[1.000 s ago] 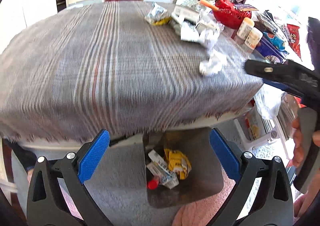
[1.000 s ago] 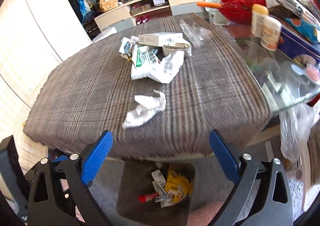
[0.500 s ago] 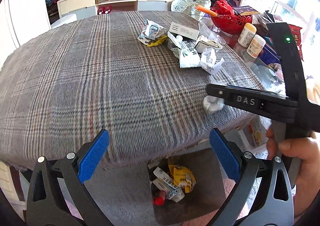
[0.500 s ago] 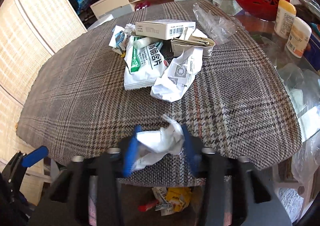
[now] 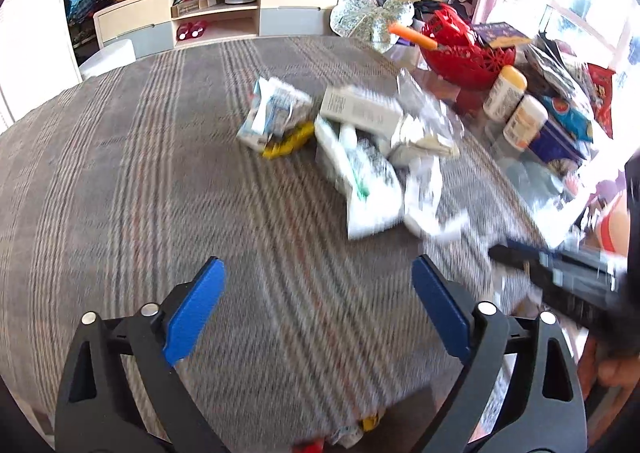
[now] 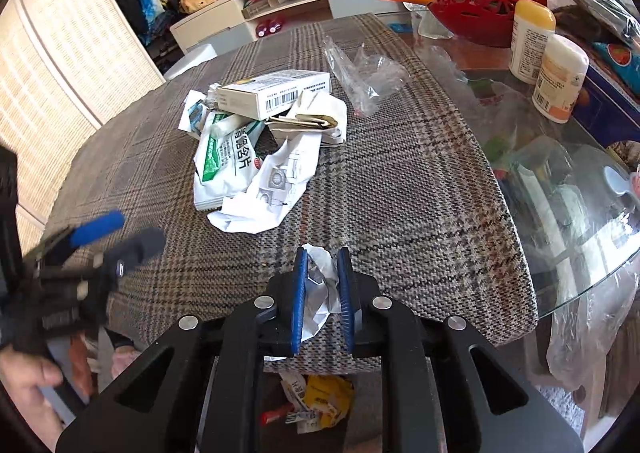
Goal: Collect trash
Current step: 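Grasp the white paper with the right tool while the left tool grasps the white medicine packet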
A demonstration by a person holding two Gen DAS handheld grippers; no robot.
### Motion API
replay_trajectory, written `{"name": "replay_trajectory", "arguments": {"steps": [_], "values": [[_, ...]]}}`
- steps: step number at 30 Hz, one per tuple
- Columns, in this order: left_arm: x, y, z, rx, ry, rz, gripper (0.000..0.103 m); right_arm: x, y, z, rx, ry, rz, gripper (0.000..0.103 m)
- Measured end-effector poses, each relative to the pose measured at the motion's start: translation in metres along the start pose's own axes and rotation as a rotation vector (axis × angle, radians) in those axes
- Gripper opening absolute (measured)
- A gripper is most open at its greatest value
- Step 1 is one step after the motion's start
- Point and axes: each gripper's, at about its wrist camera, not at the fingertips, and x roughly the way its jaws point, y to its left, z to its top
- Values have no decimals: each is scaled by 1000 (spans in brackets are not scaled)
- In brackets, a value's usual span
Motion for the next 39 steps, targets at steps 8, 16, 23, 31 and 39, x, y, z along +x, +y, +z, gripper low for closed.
{"name": "replay_trajectory", "arguments": {"steps": [8, 16, 23, 31, 39], "values": [[39, -7, 37, -15, 36, -35, 59, 8, 1, 0, -12, -3, 9, 17], [61, -20, 34, -5, 82, -91, 17, 9, 2, -1, -25, -12, 17, 17], [33, -17, 20, 7, 76, -94, 7, -3, 7, -11, -31, -16, 23, 17], [-18, -15, -17, 29, 82, -100, 4, -30, 27, -28, -48, -38, 32, 17], [-68, -17, -74, 19, 70, -94, 3, -63, 43, -54, -69, -57, 28, 17]]}}
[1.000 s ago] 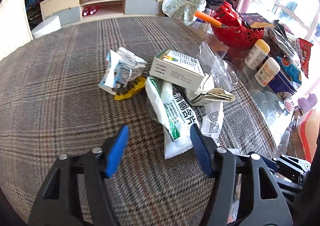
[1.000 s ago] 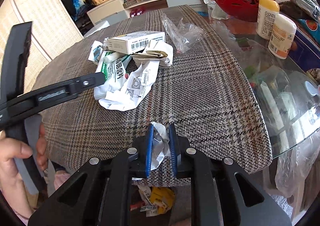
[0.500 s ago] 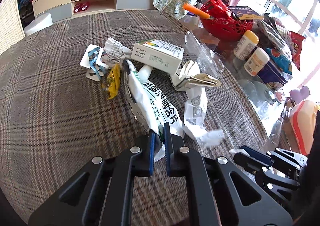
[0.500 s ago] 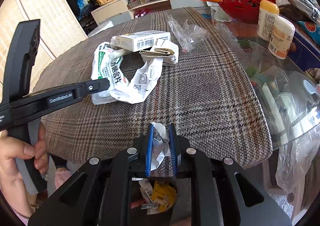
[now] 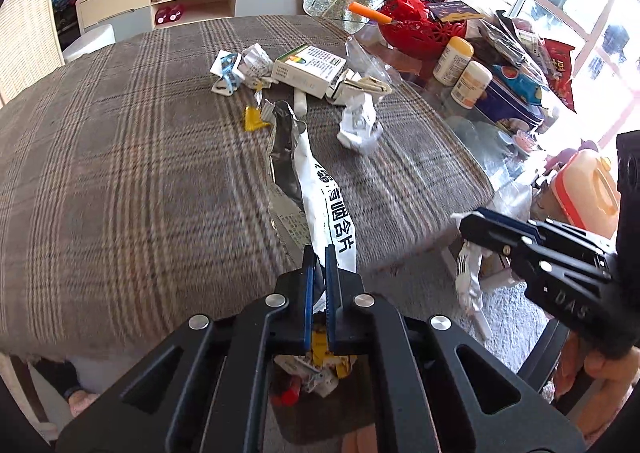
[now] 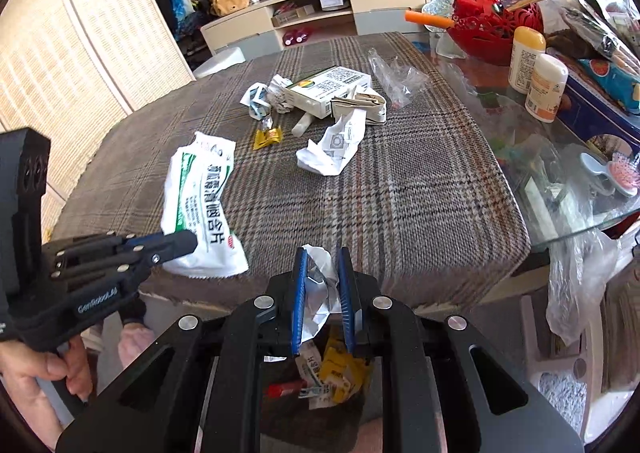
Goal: Collect trash
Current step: 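Grasp the white paper with the right tool while the left tool grasps the white medicine packet, then lower both held items into the bin and open both tools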
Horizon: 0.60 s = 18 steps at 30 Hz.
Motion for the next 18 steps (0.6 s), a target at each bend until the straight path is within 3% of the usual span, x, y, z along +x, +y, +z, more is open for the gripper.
{"name": "replay_trajectory", "arguments": {"steps": [9, 18], "values": [[-21, -10, -72, -28, 9, -11, 3, -11, 9, -50, -5, 44, 6, 17], [10, -12, -135, -54, 88, -20, 3, 20, 13, -99, -9, 114, 3, 17]]}}
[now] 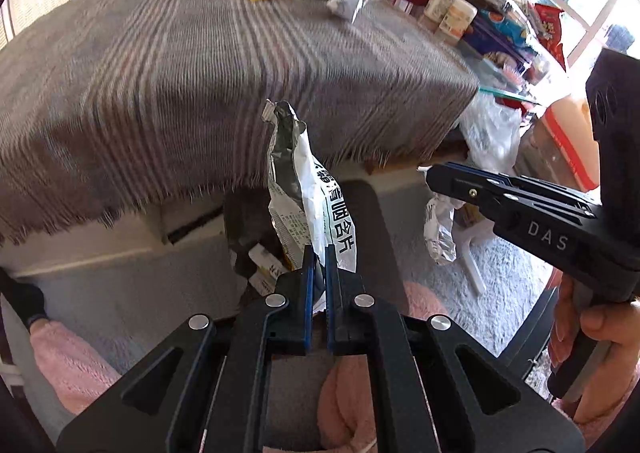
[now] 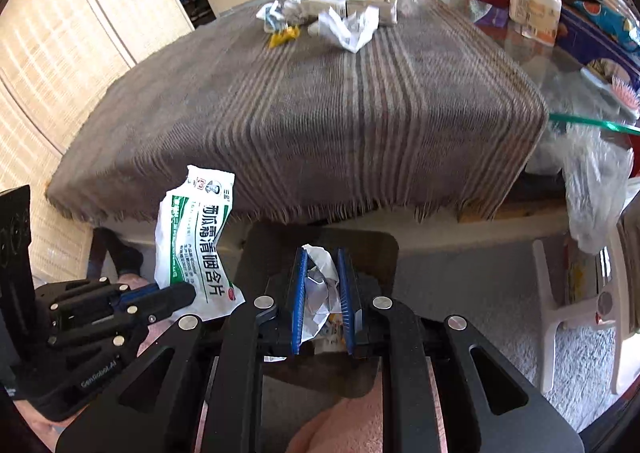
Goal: Collect trash
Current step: 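Lower both held items into the bin and open both tools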
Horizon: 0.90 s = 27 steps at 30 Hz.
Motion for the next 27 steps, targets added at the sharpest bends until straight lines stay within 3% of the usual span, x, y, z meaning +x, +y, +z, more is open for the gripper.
{"name": "replay_trajectory", "arguments": {"steps": [10, 17, 19, 22, 24, 26, 27], "values": [[59, 17, -33, -81, 87, -13, 4, 53, -6, -31, 32, 89, -13, 17], [81, 19, -37, -88, 111, -9, 6, 74, -9, -33, 71, 134, -14, 20], [83, 18, -37, -87, 108, -16, 19, 76, -11, -31, 84, 136, -17, 24], [84, 16, -34, -92, 96, -12, 27, 77, -17, -27, 116, 138, 1, 53], [79, 19, -34, -84, 88, 5, 38, 73, -20, -24, 118, 126, -6, 54], [72, 19, -32, -82, 74, 19, 48, 70, -22, -21, 126, 119, -9, 63], [67, 21, -31, -81, 63, 29, 58, 67, -23, -20, 129, 114, -18, 67]]}}
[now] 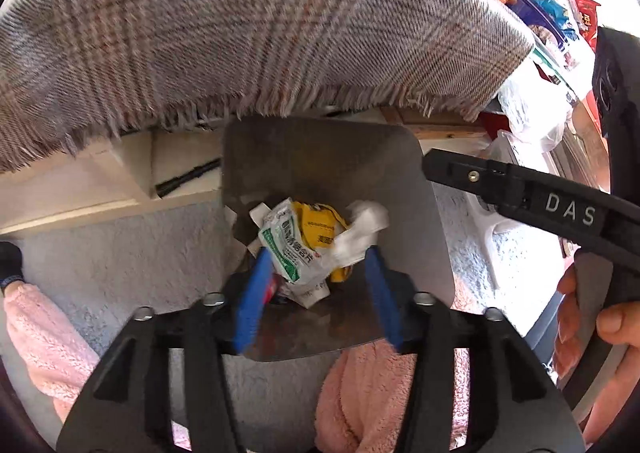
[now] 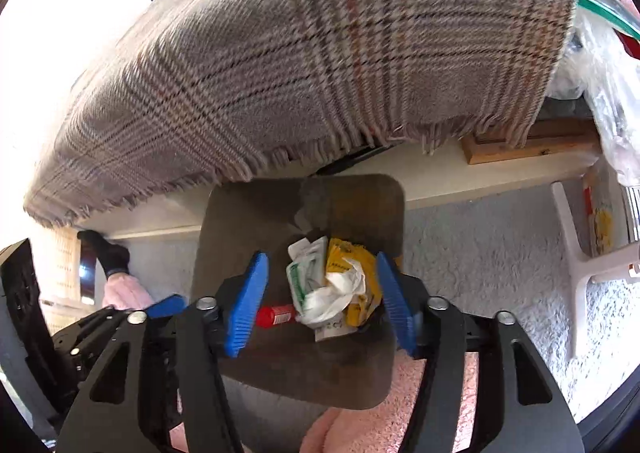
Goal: Collect trash
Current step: 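Lower both held items into the bin and open both tools, then grasp the yellow wrapper with the left tool while the right tool grasps white paper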
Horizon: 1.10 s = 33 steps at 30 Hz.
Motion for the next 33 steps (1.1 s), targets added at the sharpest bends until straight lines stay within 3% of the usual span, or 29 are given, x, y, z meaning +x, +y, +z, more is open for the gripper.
{"name": "replay_trajectory", "arguments": {"steps": [1, 2, 3, 4, 9, 19, 30, 33], "values": [[-7, 1, 2, 2, -19, 14, 72, -4, -1, 2, -1, -9, -9, 78], [-13, 3, 3, 2, -37, 24, 80, -8, -3, 3, -2, -19, -23, 89], [-22, 7, 4, 0, -54, 29, 92, -12, -3, 5, -3, -28, -36, 94], [-28, 10, 7, -6, -70, 33, 95, -19, -5, 8, -6, -41, -54, 100], [-60, 25, 27, -46, -116, 53, 95, -41, -10, 24, -28, -38, -81, 100], [-116, 16, 103, 19, -245, 104, 95, -107, -10, 96, -37, -200, -68, 100], [-109, 18, 197, 52, -281, 126, 95, -86, -4, 193, 10, -253, -6, 99], [-96, 20, 215, 58, -268, 129, 95, -66, -1, 218, 28, -228, 5, 84]]}}
